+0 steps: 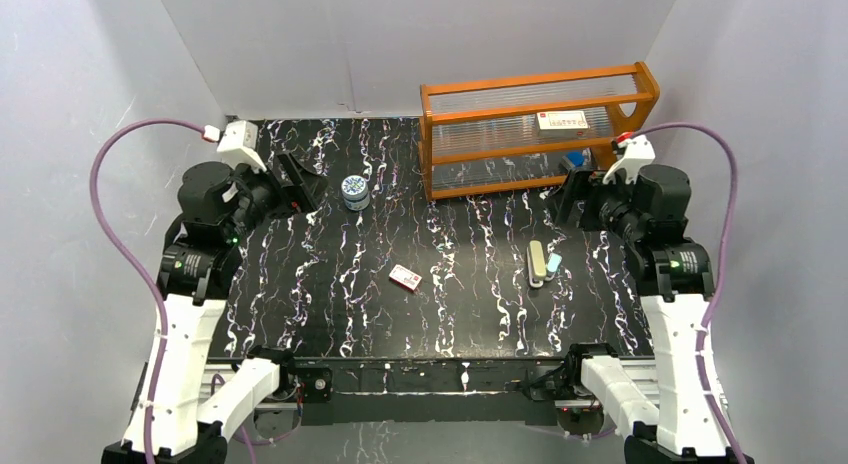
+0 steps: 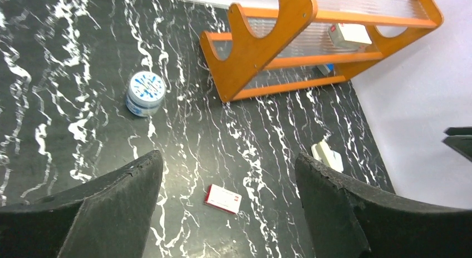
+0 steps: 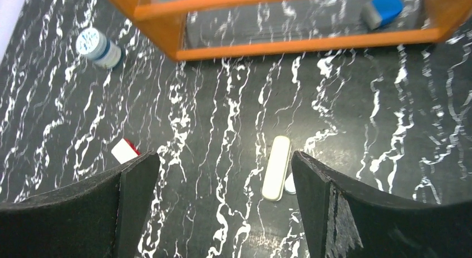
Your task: Load the staples into the stapler
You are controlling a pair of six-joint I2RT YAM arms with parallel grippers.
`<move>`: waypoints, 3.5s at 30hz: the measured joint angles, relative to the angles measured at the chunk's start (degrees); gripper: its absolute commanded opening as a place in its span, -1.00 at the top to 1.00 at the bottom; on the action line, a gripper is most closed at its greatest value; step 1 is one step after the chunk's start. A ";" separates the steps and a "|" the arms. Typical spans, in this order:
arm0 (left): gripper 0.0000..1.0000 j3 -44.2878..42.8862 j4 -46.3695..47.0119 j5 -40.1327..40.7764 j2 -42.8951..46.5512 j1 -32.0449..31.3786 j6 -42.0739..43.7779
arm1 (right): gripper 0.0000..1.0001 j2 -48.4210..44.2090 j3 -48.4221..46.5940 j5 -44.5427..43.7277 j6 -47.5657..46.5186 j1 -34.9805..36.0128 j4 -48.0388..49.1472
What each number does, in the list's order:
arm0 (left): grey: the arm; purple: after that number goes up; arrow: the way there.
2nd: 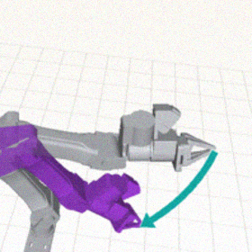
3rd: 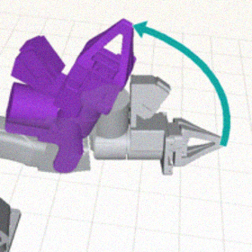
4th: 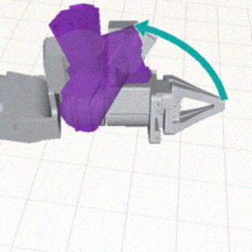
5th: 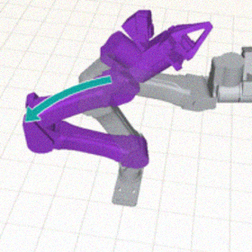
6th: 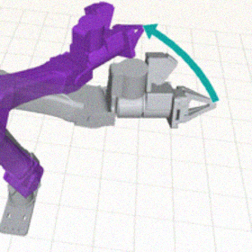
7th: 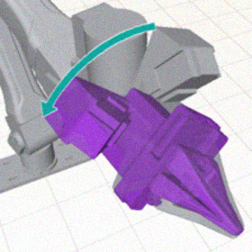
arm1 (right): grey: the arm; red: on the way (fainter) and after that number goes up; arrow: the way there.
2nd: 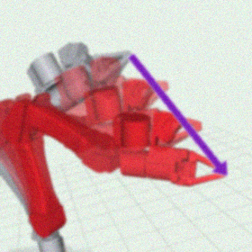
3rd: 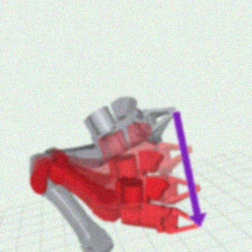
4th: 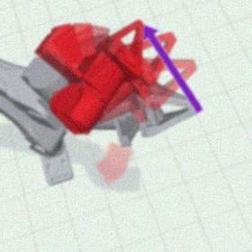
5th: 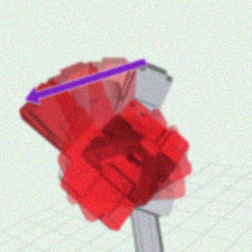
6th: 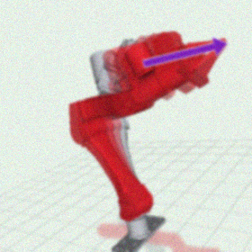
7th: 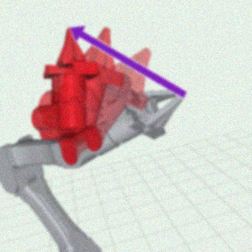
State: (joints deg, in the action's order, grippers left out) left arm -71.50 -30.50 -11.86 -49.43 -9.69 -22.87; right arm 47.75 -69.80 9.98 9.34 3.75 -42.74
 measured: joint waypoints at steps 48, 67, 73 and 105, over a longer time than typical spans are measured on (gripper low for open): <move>-0.63 38.82 12.17 -14.64 -3.89 0.26 -20.76 | -0.63 54.29 2.82 -17.27 -2.93 56.59 27.02; -0.45 40.06 12.00 -4.07 0.15 0.26 -23.93 | -0.19 62.05 -2.47 -16.22 -7.93 56.59 25.24; -0.36 41.53 11.96 -4.26 -0.09 0.26 -25.75 | 0.07 62.25 -2.80 -15.08 -11.04 56.59 25.27; 0.31 59.89 51.47 -33.46 -15.19 -3.34 -43.80 | 0.12 51.12 8.76 8.26 -22.58 56.22 34.91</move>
State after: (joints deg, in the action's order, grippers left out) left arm -11.62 20.97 -45.32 -64.62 -13.04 -66.67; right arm 98.87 -61.04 18.24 -13.23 59.96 -7.84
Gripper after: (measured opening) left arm 0.384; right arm 0.479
